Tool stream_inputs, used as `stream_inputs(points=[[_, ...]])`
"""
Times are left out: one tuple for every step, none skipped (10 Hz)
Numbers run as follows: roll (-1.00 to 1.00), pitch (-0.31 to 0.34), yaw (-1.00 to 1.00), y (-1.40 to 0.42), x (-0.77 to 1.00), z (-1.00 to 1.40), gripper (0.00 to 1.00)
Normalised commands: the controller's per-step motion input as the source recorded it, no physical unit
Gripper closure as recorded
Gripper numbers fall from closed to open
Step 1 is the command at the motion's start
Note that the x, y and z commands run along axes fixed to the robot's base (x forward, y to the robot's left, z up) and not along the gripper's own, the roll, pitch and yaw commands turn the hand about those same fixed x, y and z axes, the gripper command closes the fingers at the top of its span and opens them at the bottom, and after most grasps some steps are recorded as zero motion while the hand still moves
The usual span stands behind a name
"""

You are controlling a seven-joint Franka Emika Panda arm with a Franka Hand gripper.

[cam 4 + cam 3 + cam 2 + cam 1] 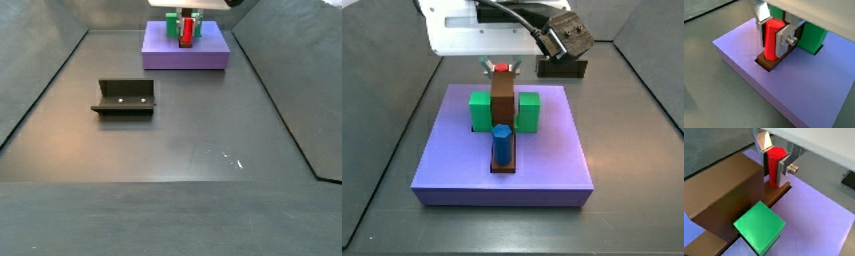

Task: Pick up the red object. Move up. Move to above the board. Insert the red object.
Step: Insert the red object.

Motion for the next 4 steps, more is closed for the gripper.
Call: stream_inputs(points=[[-0.06, -0.034, 0.0, 0.15, 0.03, -0.47, 1.0], [-0.08, -0.08, 0.0, 0.24, 0.0, -0.57, 1.0], [0.0, -0.039, 0.0, 0.03, 0.0, -0.23, 1.0], [0.0, 0.0, 0.0, 0.0, 0.0, 0.0, 1.0]])
